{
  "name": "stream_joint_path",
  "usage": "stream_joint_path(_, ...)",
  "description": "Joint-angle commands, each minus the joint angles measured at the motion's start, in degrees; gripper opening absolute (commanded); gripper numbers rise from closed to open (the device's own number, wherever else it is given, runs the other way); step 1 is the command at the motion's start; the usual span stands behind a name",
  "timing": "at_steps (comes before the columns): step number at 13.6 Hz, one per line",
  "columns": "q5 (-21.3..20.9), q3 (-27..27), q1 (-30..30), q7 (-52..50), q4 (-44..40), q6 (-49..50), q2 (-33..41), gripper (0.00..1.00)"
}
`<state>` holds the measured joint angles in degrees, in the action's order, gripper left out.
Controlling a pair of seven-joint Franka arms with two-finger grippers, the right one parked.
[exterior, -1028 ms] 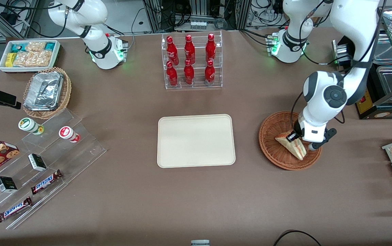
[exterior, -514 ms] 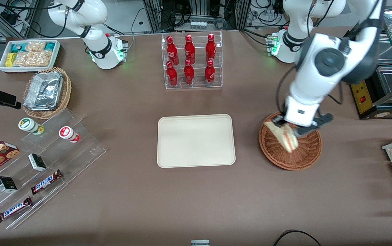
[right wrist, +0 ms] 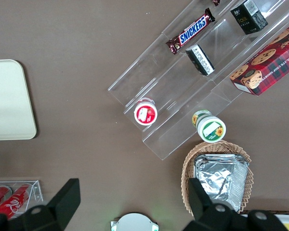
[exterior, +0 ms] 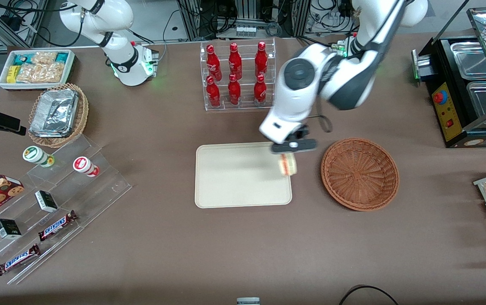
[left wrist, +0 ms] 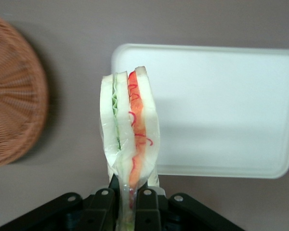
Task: Place sandwich from basket to tray
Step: 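Lift the sandwich and carry it over the cream tray, then lower the sandwich onto the tray and open the left gripper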
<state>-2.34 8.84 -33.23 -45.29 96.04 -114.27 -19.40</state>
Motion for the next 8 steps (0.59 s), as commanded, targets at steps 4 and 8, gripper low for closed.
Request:
stream_joint_path(4, -0.38, -0.76, -6.22, 1.17, -12.71, -2.34, -16.34, 0.0)
stream_joint_path(8, -0.74, -0.84, -7.28, 0.47, -12.81, -8.77, -20.84, 0.0)
